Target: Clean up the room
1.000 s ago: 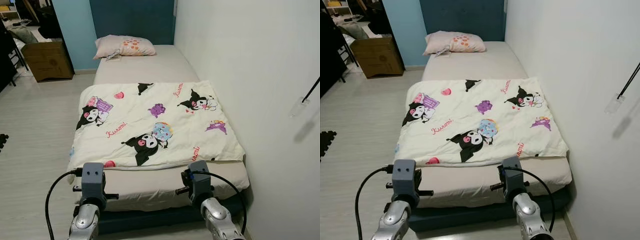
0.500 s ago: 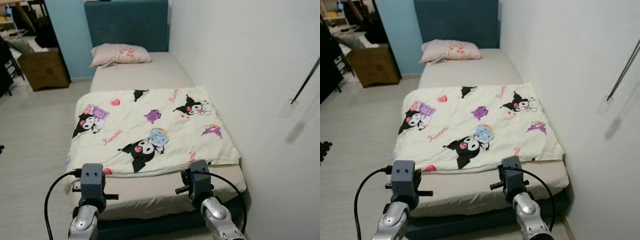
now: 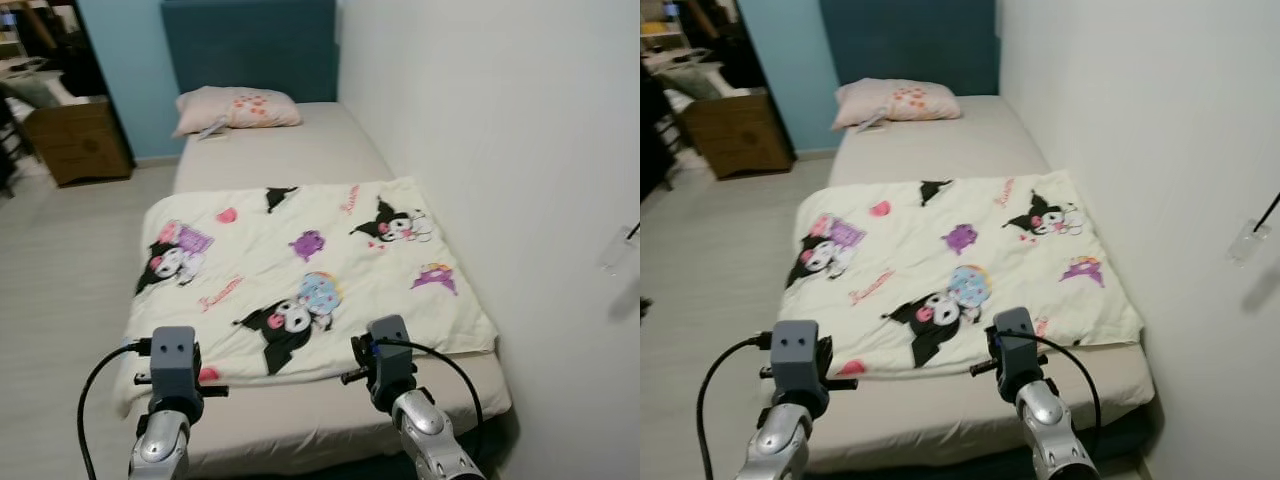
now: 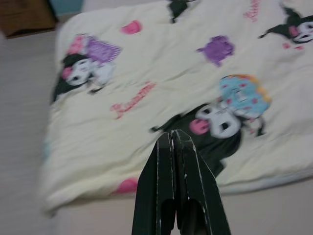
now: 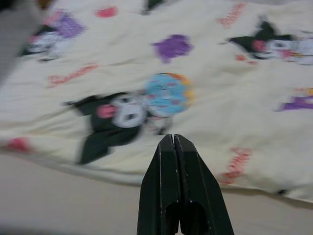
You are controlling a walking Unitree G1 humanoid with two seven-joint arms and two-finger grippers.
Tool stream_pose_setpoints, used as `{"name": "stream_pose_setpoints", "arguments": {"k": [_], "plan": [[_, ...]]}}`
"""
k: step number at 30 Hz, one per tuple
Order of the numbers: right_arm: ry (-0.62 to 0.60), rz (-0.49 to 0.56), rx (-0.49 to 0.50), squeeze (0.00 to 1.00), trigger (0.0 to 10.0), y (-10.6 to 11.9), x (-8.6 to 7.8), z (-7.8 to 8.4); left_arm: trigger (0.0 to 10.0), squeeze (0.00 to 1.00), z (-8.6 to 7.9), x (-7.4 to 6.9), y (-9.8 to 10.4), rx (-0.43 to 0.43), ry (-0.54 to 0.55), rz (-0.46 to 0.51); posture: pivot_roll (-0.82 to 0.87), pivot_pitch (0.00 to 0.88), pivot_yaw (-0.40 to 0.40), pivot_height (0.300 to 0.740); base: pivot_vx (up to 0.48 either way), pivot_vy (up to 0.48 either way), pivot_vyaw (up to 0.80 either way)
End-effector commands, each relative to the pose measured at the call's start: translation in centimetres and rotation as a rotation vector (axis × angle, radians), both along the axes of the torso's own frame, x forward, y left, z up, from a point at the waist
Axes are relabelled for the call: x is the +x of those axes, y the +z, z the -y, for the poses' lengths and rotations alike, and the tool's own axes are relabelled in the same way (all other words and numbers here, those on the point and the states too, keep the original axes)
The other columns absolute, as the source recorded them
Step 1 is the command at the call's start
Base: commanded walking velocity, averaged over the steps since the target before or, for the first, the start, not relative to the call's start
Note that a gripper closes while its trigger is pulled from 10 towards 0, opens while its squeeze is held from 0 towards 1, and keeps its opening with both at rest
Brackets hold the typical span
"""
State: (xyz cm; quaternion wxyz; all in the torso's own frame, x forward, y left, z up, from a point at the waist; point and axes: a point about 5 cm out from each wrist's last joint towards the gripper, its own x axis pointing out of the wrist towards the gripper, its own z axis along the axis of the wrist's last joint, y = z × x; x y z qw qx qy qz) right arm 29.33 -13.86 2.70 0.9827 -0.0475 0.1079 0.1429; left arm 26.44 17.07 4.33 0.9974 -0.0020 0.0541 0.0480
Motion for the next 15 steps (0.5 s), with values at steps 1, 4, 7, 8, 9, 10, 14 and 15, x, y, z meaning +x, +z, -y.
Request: {"name": "stream_pose_setpoints", "arguments": {"k": [1, 4, 7, 8, 9, 10, 14, 15], "plan": [[-0.003, -0.01, 0.007, 0.0, 10.0, -0.21, -0.1, -0.11, 10.0, 0.0, 0.07, -0.06, -0.01, 0.0, -0.006, 0.003, -0.03, 0.068, 0.016, 0.74, 0.0, 0.0, 0.0], [0.0, -0.016, 0.005, 0.0, 10.0, -0.32, -0.17, -0.1, 10.0, 0.0, 0.08, -0.07, 0.05, 0.003, -0.003, 0.01, -0.03, 0.068, 0.016, 0.74, 0.0, 0.0, 0.0], [0.002, -0.019, 0.003, 0.0, 10.0, -0.39, -0.22, -0.11, 10.0, 0.0, 0.04, -0.09, 0.05, 0.006, 0.003, 0.011, -0.03, 0.068, 0.016, 0.74, 0.0, 0.0, 0.0], [0.004, -0.02, 0.002, 0.0, 10.0, -0.43, -0.25, -0.11, 10.0, 0.0, 0.0, -0.12, 0.07, 0.009, 0.008, 0.014, -0.03, 0.069, 0.016, 0.74, 0.0, 0.0, 0.0], [0.006, -0.021, 0.001, 0.0, 10.0, -0.45, -0.27, -0.11, 10.0, 0.0, -0.04, -0.13, 0.06, 0.011, 0.014, 0.014, -0.03, 0.069, 0.015, 0.74, 0.0, 0.0, 0.0], [0.006, -0.021, 0.001, 0.0, 10.0, -0.45, -0.27, -0.11, 10.0, 0.0, -0.04, -0.13, 0.06, 0.011, 0.014, 0.014, -0.03, 0.069, 0.015, 0.74, 0.0, 0.0, 0.0], [0.008, -0.021, -0.001, 0.0, 10.0, -0.46, -0.27, -0.1, 10.0, 0.0, -0.08, -0.13, 0.08, 0.014, 0.022, 0.015, -0.03, 0.071, 0.015, 0.74, 0.0, 0.0, 0.0], [0.01, -0.02, -0.002, 0.0, 10.0, -0.45, -0.26, -0.11, 10.0, 0.0, -0.11, -0.12, 0.09, 0.017, 0.026, 0.015, -0.03, 0.074, 0.016, 0.74, 0.0, 0.0, 0.0]]}}
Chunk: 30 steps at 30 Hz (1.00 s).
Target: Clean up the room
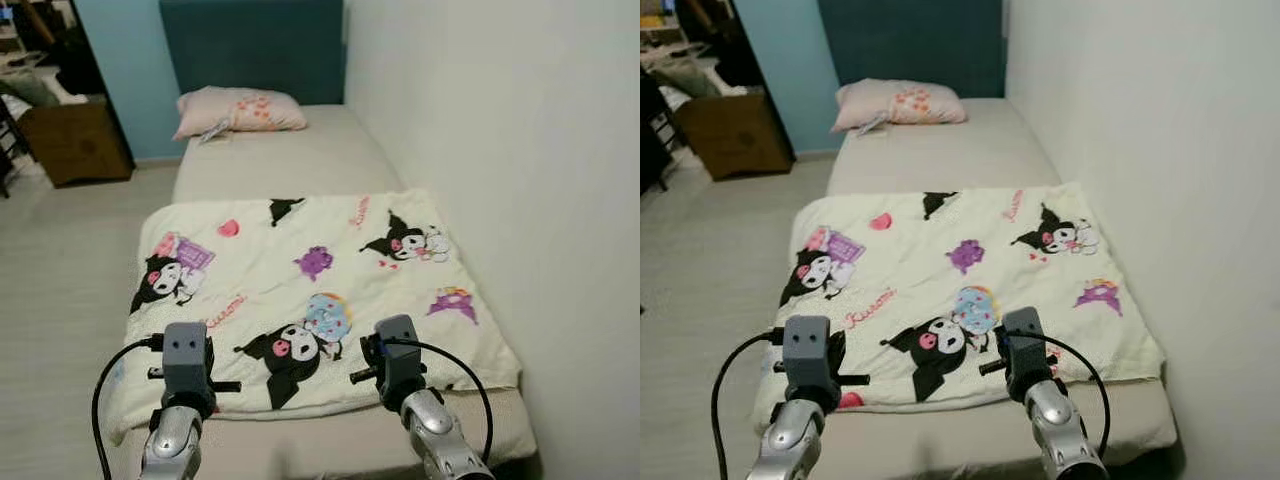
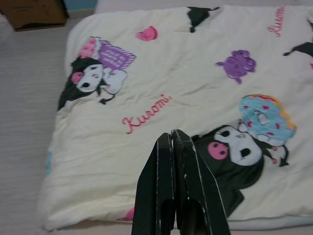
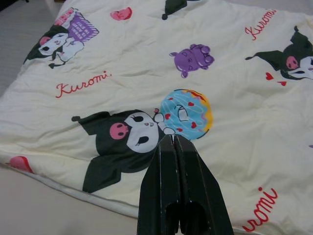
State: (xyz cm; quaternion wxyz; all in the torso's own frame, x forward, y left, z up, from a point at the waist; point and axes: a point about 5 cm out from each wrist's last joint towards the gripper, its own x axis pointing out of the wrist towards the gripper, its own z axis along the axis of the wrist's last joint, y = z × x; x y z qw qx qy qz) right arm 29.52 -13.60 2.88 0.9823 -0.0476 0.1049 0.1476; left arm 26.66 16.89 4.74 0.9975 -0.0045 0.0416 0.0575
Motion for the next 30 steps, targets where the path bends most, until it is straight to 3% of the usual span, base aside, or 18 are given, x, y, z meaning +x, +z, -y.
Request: {"name": "stream_pose_setpoints", "arguments": {"k": [1, 11, 15, 19, 30], "plan": [[0.001, -0.025, -0.004, 0.0, 10.0, -0.61, -0.45, 0.13, 10.0, 0.0, -0.3, -0.34, -0.31, 0.021, 0.01, -0.011, -0.03, 0.074, 0.016, 0.74, 0.0, 0.0, 0.0], [0.008, -0.025, -0.009, 0.0, 10.0, -0.71, -0.55, 0.08, 10.0, 0.0, -0.03, -0.48, -0.49, 0.036, 0.008, -0.028, -0.03, 0.081, 0.016, 0.74, 0.0, 0.0, 0.0], [0.01, -0.026, -0.009, 0.0, 10.0, -0.69, -0.54, 0.04, 10.0, 0.0, -0.01, -0.51, -0.55, 0.044, 0.012, -0.031, -0.03, 0.084, 0.014, 0.74, 0.0, -0.48, 0.0], [0.014, -0.025, -0.012, 0.0, 10.0, -0.66, -0.52, 0.02, 10.0, 0.0, 0.04, -0.58, -0.7, -0.019, 0.03, -0.028, -0.03, 0.084, 0.014, 0.74, 0.0, 0.0, 0.0], [0.036, -0.023, -0.021, 0.0, 10.0, -0.38, -0.19, -0.07, 10.0, 0.0, 0.1, -0.84, -0.89, -0.019, 0.049, -0.043, -0.03, 0.089, 0.004, 0.74, 0.0, 0.0, 0.0]]}}
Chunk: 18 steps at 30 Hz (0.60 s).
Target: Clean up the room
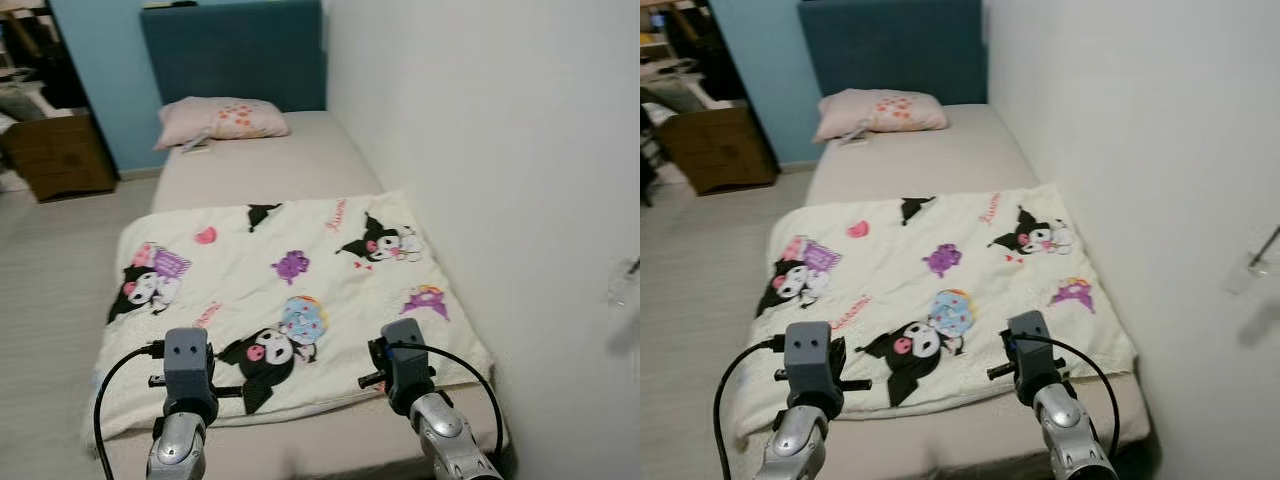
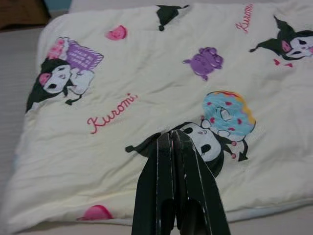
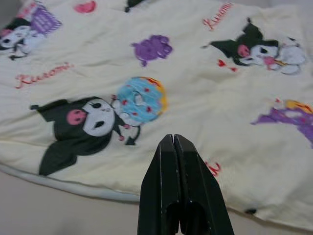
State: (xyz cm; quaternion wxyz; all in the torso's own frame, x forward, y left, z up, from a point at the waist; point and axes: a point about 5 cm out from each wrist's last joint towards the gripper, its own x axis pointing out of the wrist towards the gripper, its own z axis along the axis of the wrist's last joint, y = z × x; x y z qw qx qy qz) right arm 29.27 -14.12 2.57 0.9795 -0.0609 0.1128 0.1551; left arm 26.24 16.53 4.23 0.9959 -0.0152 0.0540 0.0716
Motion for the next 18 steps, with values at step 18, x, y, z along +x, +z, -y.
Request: {"name": "stream_pose_setpoints", "arguments": {"k": [18], "plan": [[0.081, -0.021, -0.018, 0.0, 10.0, -0.2, 0.0, -1.7, 10.0, 0.0, -0.6, -0.8, -0.5, 0.007, 0.02, -0.029, -0.02, 0.083, 0.006, 0.74, 0.0, 0.0, 0.13]]}}
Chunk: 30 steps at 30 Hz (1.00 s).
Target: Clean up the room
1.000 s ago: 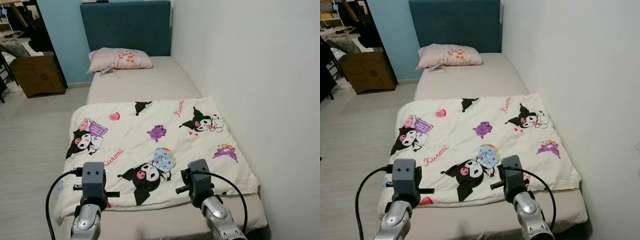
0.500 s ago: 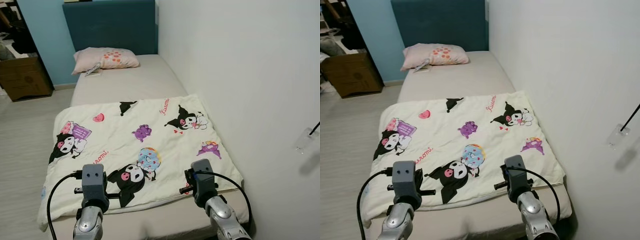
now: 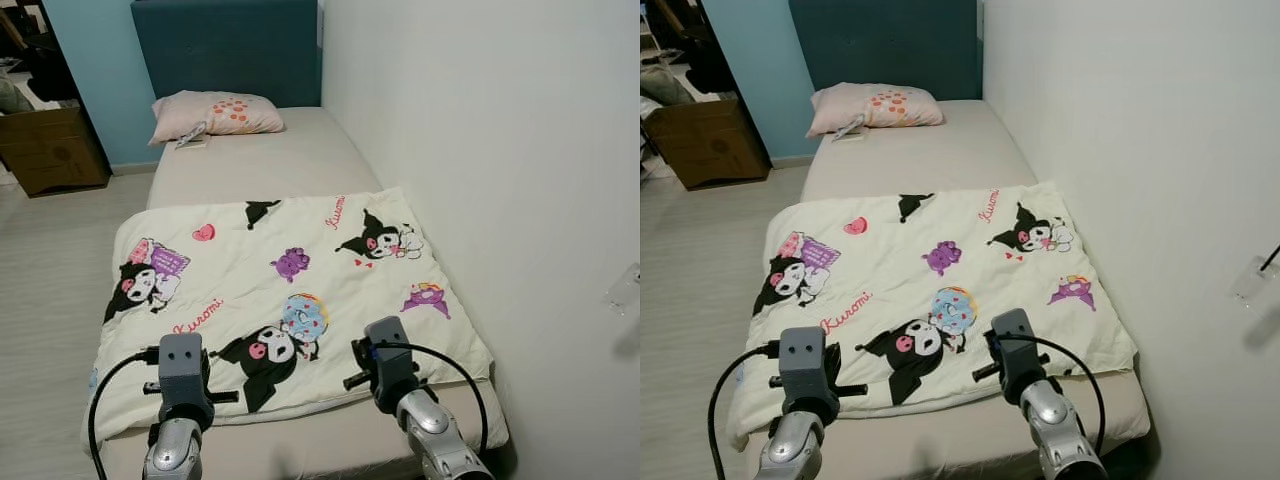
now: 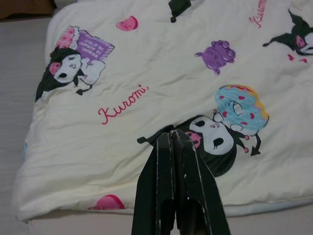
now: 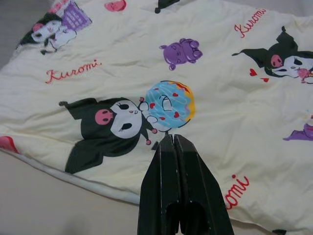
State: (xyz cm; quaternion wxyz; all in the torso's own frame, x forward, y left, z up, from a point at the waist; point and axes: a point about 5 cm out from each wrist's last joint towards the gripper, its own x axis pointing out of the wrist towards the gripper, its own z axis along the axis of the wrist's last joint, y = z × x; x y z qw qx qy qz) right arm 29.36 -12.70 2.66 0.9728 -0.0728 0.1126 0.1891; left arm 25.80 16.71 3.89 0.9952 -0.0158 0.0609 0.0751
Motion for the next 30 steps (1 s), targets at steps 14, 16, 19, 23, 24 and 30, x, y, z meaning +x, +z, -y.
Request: {"name": "stream_pose_setpoints", "arguments": {"k": [14, 16, 19, 23, 24, 30], "plan": [[0.016, -0.018, 0.007, 0.0, 10.0, -0.41, -0.38, -0.32, 10.0, 0.0, -0.13, -0.31, -0.18, 0.004, -0.011, -0.015, -0.02, 0.077, 0.014, 0.74, 0.0, 0.0, 0.8], [0.016, -0.018, 0.007, 0.0, 10.0, -0.41, -0.4, -0.31, 10.0, 0.0, -0.1, -0.32, -0.17, 0.003, -0.013, -0.015, -0.02, 0.077, 0.014, 0.74, 0.0, 0.0, 0.8], [0.015, -0.019, 0.007, 0.0, 10.0, -0.48, -0.48, -0.27, 10.0, 0.0, -0.02, -0.37, -0.18, 0.003, -0.016, -0.016, -0.02, 0.08, 0.015, 0.74, 0.0, 0.0, 0.8], [0.013, -0.021, 0.004, 0.0, 10.0, -0.56, -0.55, -0.2, 10.0, 0.0, -0.03, -0.38, -0.19, 0.004, -0.017, -0.019, -0.02, 0.082, 0.015, 0.74, 0.0, 0.0, 0.8], [0.009, -0.015, 0.001, 0.0, 10.0, -0.54, -0.56, -0.16, 10.0, 0.0, -0.03, -0.4, -0.19, 0.005, -0.016, -0.019, -0.02, 0.083, 0.016, 0.74, 0.0, 0.0, 0.66], [-0.018, -0.024, 0.017, 0.0, 10.0, -0.64, -0.56, 0.06, 10.0, 0.0, -0.02, -0.46, -0.27, 0.005, -0.022, -0.024, -0.02, 0.083, 0.02, 0.74, 0.0, 0.0, 0.11]]}}
